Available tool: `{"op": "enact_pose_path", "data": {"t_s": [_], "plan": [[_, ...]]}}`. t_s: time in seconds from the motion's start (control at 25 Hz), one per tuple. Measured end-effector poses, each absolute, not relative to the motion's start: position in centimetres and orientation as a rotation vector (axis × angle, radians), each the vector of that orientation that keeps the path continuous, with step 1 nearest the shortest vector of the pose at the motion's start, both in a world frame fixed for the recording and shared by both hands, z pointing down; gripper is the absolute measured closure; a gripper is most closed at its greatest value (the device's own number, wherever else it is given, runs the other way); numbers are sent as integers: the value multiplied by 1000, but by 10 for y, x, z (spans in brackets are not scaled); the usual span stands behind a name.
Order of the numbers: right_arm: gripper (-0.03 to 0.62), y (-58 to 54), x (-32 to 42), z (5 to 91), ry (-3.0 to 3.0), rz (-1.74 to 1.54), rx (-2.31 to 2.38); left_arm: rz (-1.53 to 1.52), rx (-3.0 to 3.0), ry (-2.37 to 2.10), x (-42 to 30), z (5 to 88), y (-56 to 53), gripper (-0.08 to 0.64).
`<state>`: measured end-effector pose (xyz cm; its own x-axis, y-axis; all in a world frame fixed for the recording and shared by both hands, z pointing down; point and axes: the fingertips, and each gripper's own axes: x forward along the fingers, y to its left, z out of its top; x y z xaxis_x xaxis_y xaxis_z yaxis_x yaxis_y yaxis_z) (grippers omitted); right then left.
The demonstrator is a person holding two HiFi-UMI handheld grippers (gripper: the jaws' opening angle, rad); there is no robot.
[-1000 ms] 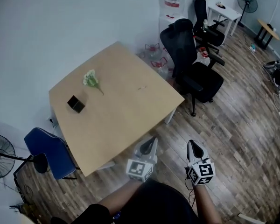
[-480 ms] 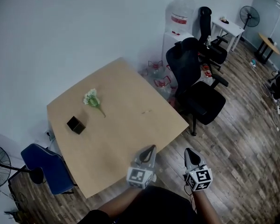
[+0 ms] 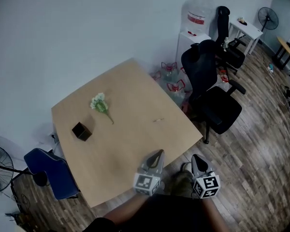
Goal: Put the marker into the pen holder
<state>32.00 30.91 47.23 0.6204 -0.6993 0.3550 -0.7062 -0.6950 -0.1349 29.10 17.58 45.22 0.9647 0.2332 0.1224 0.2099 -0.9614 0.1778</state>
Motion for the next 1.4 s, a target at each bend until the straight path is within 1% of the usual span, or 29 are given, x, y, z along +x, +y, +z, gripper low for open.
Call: {"op": "enact_pose_path", "data": {"t_s": [0.28, 0.6, 0.8, 1.08, 1.28, 1.4], "plan": [[589, 285, 381, 490, -1400, 633, 2741, 227, 2964, 165, 336, 465, 156, 557], [589, 252, 489, 486, -1634, 621, 2572, 230, 2949, -80, 418, 469, 139, 557], [589, 234, 524, 501, -1777, 657, 2430, 246, 2942, -232, 455, 470, 131, 557], [589, 198, 552, 536, -1988, 712, 2170, 303, 2896, -491, 465, 485, 114, 557], [588, 156, 571, 573, -2029, 696, 1976, 275, 2828, -646, 461, 499, 93, 557], [568, 123, 572, 600, -2031, 668, 1834, 269, 2801, -676, 451, 511, 84, 557]]}}
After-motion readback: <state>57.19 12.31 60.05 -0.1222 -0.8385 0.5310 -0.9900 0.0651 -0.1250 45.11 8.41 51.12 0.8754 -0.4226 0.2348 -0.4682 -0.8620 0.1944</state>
